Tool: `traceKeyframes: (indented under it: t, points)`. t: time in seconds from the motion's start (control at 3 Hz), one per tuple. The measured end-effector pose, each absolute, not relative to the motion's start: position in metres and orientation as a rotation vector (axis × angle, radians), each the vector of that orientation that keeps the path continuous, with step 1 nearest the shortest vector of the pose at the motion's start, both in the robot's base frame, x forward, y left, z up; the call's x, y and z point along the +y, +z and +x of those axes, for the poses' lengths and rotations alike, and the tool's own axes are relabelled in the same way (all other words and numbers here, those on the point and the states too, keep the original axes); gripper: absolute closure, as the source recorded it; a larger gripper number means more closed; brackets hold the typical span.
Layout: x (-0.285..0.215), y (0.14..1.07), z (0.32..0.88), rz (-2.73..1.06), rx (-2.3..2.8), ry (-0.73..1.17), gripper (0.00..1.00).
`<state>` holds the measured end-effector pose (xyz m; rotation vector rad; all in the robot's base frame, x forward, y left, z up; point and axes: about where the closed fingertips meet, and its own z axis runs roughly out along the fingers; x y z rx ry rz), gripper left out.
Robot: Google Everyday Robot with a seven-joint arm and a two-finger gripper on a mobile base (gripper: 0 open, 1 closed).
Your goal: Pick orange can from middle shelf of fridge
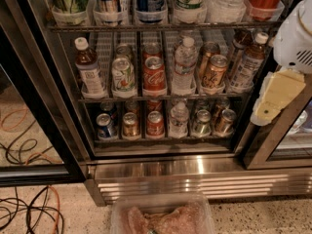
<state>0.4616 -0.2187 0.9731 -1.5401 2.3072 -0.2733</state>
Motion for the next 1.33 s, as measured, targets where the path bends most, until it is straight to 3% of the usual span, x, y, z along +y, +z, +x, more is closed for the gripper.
traceKeyframes:
  t: [0.33,0.67,1.33]
  points:
    - [-0.229,0.959,0.471,-1.353,2.423,-0.347,0.00]
    - [-0.227,0.948,0.476,-1.240,2.508,-0.303,0.00]
    - [-0.219,0.933,0.473,-1.229,2.497,-0.304,0.00]
